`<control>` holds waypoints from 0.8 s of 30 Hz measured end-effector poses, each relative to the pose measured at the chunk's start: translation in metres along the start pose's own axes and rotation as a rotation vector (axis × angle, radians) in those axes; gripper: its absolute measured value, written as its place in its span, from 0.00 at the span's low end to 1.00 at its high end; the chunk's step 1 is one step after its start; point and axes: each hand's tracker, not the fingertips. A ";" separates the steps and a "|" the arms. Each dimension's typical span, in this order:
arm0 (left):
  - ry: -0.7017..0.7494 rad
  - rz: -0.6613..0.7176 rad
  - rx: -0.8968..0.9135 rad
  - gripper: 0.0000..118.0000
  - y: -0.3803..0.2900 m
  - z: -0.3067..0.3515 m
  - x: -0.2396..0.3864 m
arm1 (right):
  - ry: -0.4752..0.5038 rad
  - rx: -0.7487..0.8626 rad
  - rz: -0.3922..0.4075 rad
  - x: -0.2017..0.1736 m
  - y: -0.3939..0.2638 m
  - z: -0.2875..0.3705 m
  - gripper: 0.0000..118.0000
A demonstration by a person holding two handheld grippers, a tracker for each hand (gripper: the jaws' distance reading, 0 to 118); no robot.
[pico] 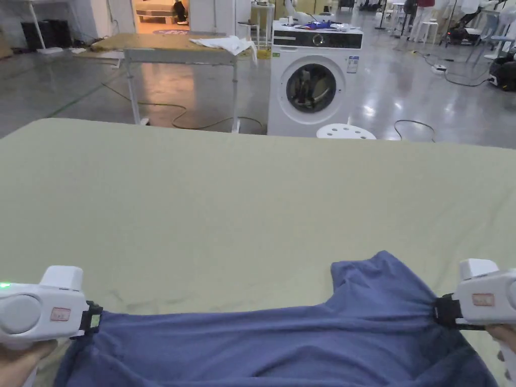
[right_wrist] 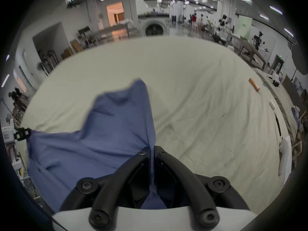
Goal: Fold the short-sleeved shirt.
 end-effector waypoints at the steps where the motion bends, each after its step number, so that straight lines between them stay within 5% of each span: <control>1: -0.027 -0.002 0.037 0.01 -0.004 0.022 0.000 | 0.015 0.041 0.005 0.001 -0.007 0.020 0.01; 9: -0.126 -0.057 0.113 0.01 -0.099 0.150 -0.001 | 0.076 0.134 -0.032 0.003 -0.141 0.158 0.01; 16: -0.104 -0.031 0.027 0.01 -0.156 0.130 -0.016 | 0.073 0.098 -0.136 0.002 -0.217 0.165 0.01; 19: -0.094 -0.008 0.030 0.01 -0.166 0.118 -0.019 | 0.036 0.090 -0.098 -0.004 -0.227 0.158 0.01; 21: -0.089 0.004 0.041 0.19 -0.170 0.113 -0.021 | 0.022 0.116 -0.047 -0.011 -0.232 0.154 0.09; 22: -0.078 0.003 0.046 0.35 -0.171 0.111 -0.021 | 0.015 0.119 -0.025 -0.015 -0.233 0.154 0.25; 23: -0.037 0.001 0.052 0.59 -0.171 0.111 -0.020 | 0.000 0.118 0.001 -0.019 -0.234 0.155 0.51; 24: 0.012 -0.008 0.086 0.68 -0.170 0.115 -0.019 | -0.006 0.127 0.016 -0.023 -0.236 0.156 0.60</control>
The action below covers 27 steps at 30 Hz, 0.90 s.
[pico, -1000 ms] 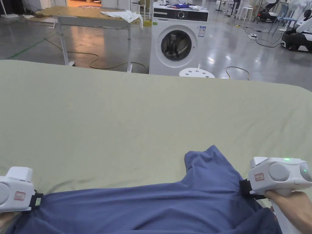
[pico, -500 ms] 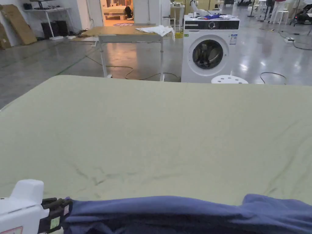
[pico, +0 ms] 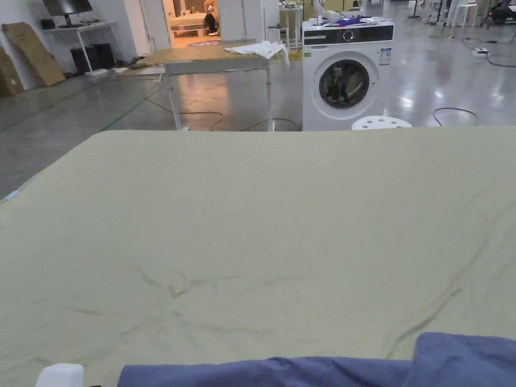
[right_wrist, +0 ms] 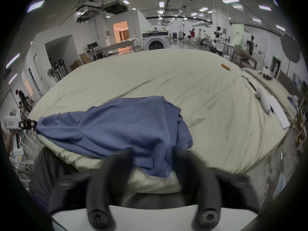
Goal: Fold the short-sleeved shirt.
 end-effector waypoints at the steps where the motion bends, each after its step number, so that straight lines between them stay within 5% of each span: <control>1: 0.028 -0.012 0.035 0.69 0.001 0.007 0.002 | 0.004 0.012 0.007 0.001 0.000 0.002 0.60; 9: 0.079 -0.180 0.478 0.69 0.033 0.127 0.052 | 0.172 0.345 -0.084 -0.036 0.034 0.067 0.60; 14: 0.155 -0.249 0.629 0.65 0.036 0.169 0.086 | 0.177 0.475 0.020 -0.071 0.055 0.094 0.57; 16: 0.147 -0.213 0.621 0.49 0.038 0.172 0.089 | 0.154 0.514 0.069 -0.083 0.061 0.098 0.40; 18: 0.071 -0.144 0.628 0.21 0.038 0.175 0.088 | 0.147 0.548 0.088 -0.093 0.063 0.099 0.14; 21: -0.026 -0.112 0.593 0.00 0.035 0.168 0.084 | 0.182 0.542 0.065 -0.100 0.063 0.093 0.02; 27: -0.017 -0.096 0.553 0.00 0.035 0.162 0.080 | 0.175 0.500 0.081 -0.105 0.058 0.085 0.00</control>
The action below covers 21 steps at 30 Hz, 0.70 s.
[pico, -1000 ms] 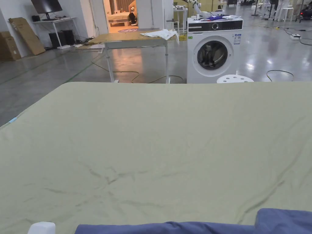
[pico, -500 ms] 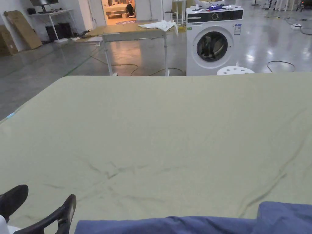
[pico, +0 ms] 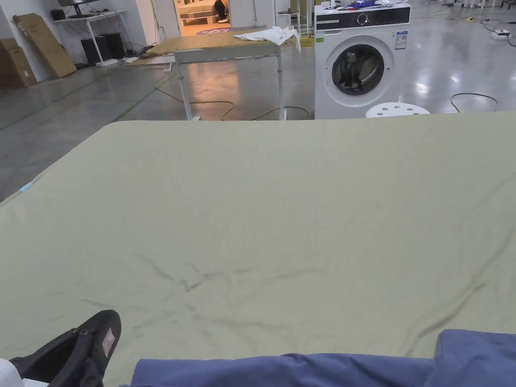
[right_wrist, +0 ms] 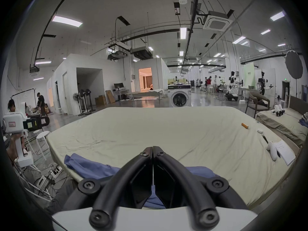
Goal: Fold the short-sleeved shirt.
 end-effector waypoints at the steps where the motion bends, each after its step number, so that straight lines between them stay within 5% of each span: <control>1: -0.004 0.007 -0.001 0.00 0.000 0.000 -0.002 | 0.003 0.000 -0.003 0.001 0.000 0.000 0.00; 7: -0.072 0.236 -0.146 0.00 -0.022 -0.033 -0.051 | -0.011 -0.014 -0.016 0.009 -0.004 0.002 0.00; 9: -0.117 0.401 -0.329 0.23 -0.044 -0.061 -0.081 | -0.013 -0.026 -0.024 0.011 -0.008 0.004 0.00; 11: -0.119 0.489 -0.403 0.66 -0.074 -0.081 -0.103 | -0.006 -0.044 -0.029 0.022 -0.023 0.010 0.00; 12: -0.126 0.502 -0.379 0.74 -0.088 -0.086 -0.114 | -0.007 -0.049 -0.025 0.023 -0.026 0.012 0.00; 21: -0.202 0.945 -0.503 0.72 -0.173 -0.146 -0.157 | -0.035 -0.094 -0.077 0.030 -0.043 0.019 0.00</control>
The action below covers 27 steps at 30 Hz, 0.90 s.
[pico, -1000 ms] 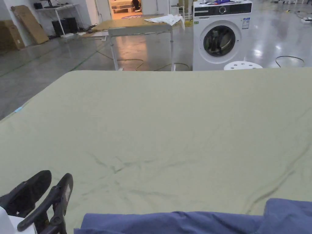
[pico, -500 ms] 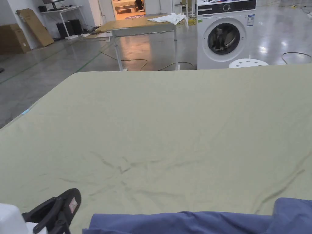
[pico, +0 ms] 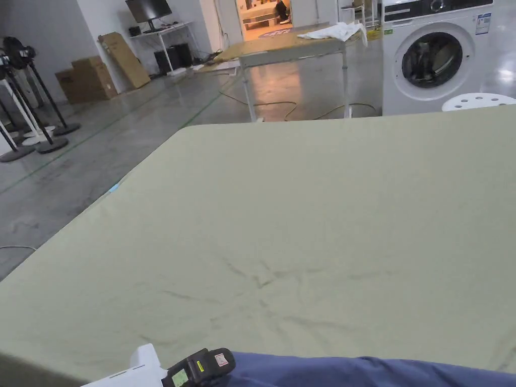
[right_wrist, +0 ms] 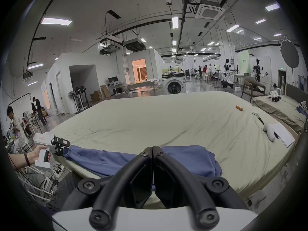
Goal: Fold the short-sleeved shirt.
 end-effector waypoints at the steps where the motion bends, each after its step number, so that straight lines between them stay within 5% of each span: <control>1: -0.023 -0.005 0.025 0.69 -0.001 0.001 0.004 | -0.005 0.001 -0.002 -0.002 0.001 0.002 0.00; 5: -0.079 0.063 -0.050 0.09 -0.011 -0.020 0.009 | -0.010 0.002 -0.061 0.006 -0.002 0.004 0.00; 12: -0.021 0.045 0.016 0.02 0.004 -0.003 0.017 | -0.042 -0.006 -0.098 0.016 -0.007 0.011 0.00; 22: 0.295 -0.348 0.244 0.02 0.060 0.073 0.094 | -0.055 -0.003 -0.189 0.028 -0.019 0.008 0.00; 27: 0.133 -0.495 0.140 0.02 -0.003 0.026 0.168 | -0.038 0.001 -0.216 0.028 -0.021 0.007 0.00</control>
